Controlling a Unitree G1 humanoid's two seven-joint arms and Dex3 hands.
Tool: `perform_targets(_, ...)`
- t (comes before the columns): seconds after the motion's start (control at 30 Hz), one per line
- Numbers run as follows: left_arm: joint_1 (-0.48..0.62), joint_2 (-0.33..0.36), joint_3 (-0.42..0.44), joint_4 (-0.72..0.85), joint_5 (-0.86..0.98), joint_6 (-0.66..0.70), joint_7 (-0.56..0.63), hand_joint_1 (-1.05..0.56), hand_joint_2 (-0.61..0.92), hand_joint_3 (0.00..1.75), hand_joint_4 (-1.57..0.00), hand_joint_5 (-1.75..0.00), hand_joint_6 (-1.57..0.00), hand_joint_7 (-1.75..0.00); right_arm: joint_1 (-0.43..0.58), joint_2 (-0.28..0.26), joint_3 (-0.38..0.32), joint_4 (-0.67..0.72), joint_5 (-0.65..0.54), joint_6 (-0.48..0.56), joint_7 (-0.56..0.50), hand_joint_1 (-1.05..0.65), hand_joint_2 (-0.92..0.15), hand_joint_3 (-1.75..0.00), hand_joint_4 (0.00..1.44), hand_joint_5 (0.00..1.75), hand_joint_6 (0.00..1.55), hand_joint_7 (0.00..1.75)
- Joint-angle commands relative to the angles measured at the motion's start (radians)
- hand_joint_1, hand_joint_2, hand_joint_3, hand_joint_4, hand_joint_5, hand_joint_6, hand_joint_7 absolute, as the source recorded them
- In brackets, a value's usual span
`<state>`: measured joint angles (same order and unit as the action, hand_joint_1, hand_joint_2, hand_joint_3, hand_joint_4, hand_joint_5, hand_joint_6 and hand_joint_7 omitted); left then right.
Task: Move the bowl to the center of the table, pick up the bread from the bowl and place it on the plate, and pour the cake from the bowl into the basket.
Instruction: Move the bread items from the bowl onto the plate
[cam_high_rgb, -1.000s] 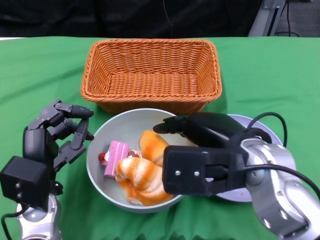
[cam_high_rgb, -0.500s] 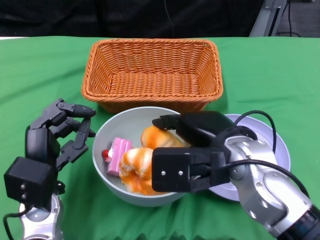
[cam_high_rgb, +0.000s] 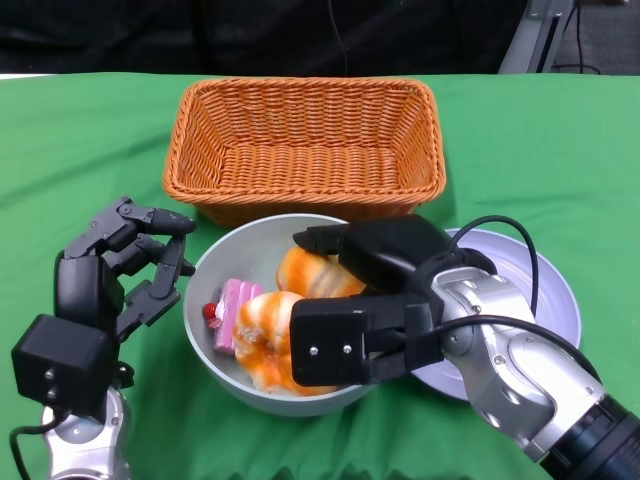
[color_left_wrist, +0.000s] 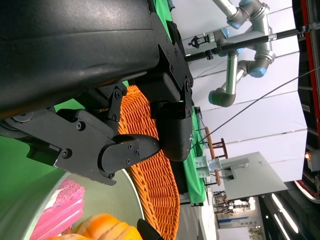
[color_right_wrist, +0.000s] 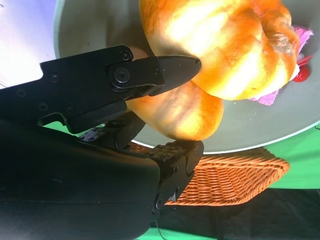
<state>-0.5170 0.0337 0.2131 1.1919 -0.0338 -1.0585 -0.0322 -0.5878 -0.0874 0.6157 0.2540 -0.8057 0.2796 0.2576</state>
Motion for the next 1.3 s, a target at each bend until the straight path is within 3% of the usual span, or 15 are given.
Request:
perform_targets(0.03,0.006,0.014,-0.002,-0.01,0.003,-0.008,0.003,-0.17,0.74,0.72,-0.8,-1.5,-0.85,-1.17,0.013,0.005,-0.005,0.03,0.01,0.0,-0.014,-0.63,-0.92,-0.09,0.76,0.11,0.57,0.05)
perform_targets(0.3,0.008,0.014,-0.007,-0.012,0.003,-0.019,0.001,-0.17,0.74,0.72,-0.8,-1.51,-0.85,-1.17,0.019,0.02,-0.003,0.073,0.021,-0.047,-0.063,-0.47,-0.9,-0.01,0.89,0.16,0.67,0.06)
perform_targets(0.37,0.008,0.012,-0.005,-0.012,-0.004,-0.023,-0.01,-0.17,0.75,0.73,-0.8,-1.51,-0.84,-1.17,0.022,0.025,-0.01,0.092,0.037,-0.073,-0.083,-0.42,-0.88,0.0,0.86,0.41,0.68,0.06)
perform_targets(0.4,0.008,0.013,-0.007,-0.012,-0.002,-0.025,-0.008,-0.17,0.74,0.73,-0.79,-1.51,-0.84,-1.18,0.022,0.024,-0.012,0.102,0.046,-0.091,-0.093,-0.36,-0.87,0.0,0.83,0.7,0.68,0.05)
perform_targets(0.43,0.008,0.013,-0.007,-0.012,-0.001,-0.026,-0.007,-0.17,0.74,0.73,-0.79,-1.51,-0.84,-1.18,0.02,0.022,-0.012,0.112,0.052,-0.106,-0.101,-0.34,-0.86,0.0,0.82,0.86,0.69,0.05)
perform_targets(0.5,0.008,0.013,-0.008,-0.011,-0.002,-0.025,-0.009,-0.17,0.74,0.73,-0.79,-1.51,-0.84,-1.18,0.017,0.022,-0.011,0.128,0.056,-0.121,-0.115,-0.3,-0.85,0.0,0.8,1.04,0.7,0.05)
perform_targets(0.7,0.008,0.014,-0.007,-0.009,0.0,-0.033,-0.008,-0.16,0.75,0.72,-0.8,-1.5,-0.83,-1.18,0.006,0.022,0.001,0.173,0.041,-0.164,-0.163,-0.23,-0.85,0.0,0.75,1.21,0.74,0.07)
perform_targets(0.8,0.006,0.01,-0.004,-0.009,-0.009,-0.033,-0.017,-0.15,0.75,0.73,-0.81,-1.5,-0.84,-1.17,0.003,0.029,0.002,0.19,0.036,-0.169,-0.185,-0.17,-0.89,-0.01,0.55,1.32,0.75,0.11)
perform_targets(0.93,0.006,0.011,-0.005,-0.008,-0.005,-0.036,-0.012,-0.16,0.74,0.74,-0.81,-1.51,-0.84,-1.17,-0.003,0.044,0.004,0.22,0.03,-0.167,-0.225,-0.14,-0.9,0.0,0.4,1.37,0.74,0.21)
perform_targets(1.03,0.007,0.008,-0.004,-0.009,-0.009,-0.037,-0.015,-0.15,0.73,0.75,-0.81,-1.52,-0.84,-1.17,-0.011,0.049,0.008,0.239,0.028,-0.167,-0.229,-0.15,-0.89,0.0,0.41,1.27,0.59,0.54)
perform_targets(1.1,0.007,0.01,-0.007,-0.009,0.0,-0.04,-0.004,-0.16,0.73,0.76,-0.81,-1.52,-0.84,-1.17,-0.016,0.049,0.006,0.255,0.031,-0.184,-0.245,-0.16,-0.88,0.0,0.5,1.13,0.62,0.51)
perform_targets(1.17,0.007,0.009,-0.006,-0.009,-0.002,-0.04,-0.004,-0.15,0.72,0.77,-0.81,-1.52,-0.84,-1.17,-0.018,0.048,0.003,0.27,0.036,-0.204,-0.265,-0.16,-0.86,0.0,0.68,1.11,0.73,0.38)
perform_targets(1.3,0.007,0.009,-0.006,-0.008,0.0,-0.041,-0.003,-0.15,0.72,0.78,-0.81,-1.51,-0.84,-1.16,-0.026,0.048,-0.014,0.304,0.057,-0.245,-0.288,-0.17,-0.84,0.0,0.81,1.0,0.91,0.2)
